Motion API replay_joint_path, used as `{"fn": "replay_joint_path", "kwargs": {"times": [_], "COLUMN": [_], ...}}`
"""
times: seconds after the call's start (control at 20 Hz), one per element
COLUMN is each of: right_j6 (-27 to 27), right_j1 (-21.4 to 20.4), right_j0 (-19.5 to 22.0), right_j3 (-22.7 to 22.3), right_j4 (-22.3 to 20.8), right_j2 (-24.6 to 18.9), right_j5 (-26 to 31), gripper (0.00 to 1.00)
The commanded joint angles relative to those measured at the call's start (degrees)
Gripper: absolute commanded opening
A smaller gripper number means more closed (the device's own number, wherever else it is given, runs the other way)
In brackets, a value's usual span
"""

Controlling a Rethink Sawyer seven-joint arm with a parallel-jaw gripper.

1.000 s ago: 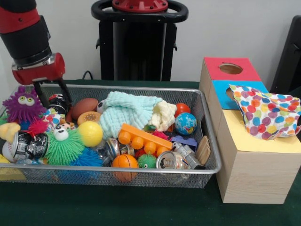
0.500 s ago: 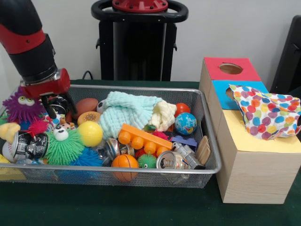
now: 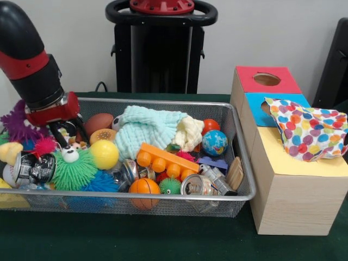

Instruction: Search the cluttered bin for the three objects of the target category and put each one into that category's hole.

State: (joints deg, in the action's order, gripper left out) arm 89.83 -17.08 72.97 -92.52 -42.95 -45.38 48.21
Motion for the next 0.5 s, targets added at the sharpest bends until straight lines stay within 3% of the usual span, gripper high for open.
{"fn": "replay_joint_path", "kwargs": {"times": [0.05,0.3,0.5], "right_j6": [-23.91,-23.17,-21.75], "right_j1": [5.70,3.51,-2.16], "right_j0": [1.10,0.56,0.31], "right_j3": [8.63,8.09,5.45], "right_j4": [-4.64,-4.03,-0.51], "right_j2": [-0.72,-0.75,-2.11], "right_j5": [-0.81,-0.70,3.07], "gripper": [1.00,1.00,1.00]}}
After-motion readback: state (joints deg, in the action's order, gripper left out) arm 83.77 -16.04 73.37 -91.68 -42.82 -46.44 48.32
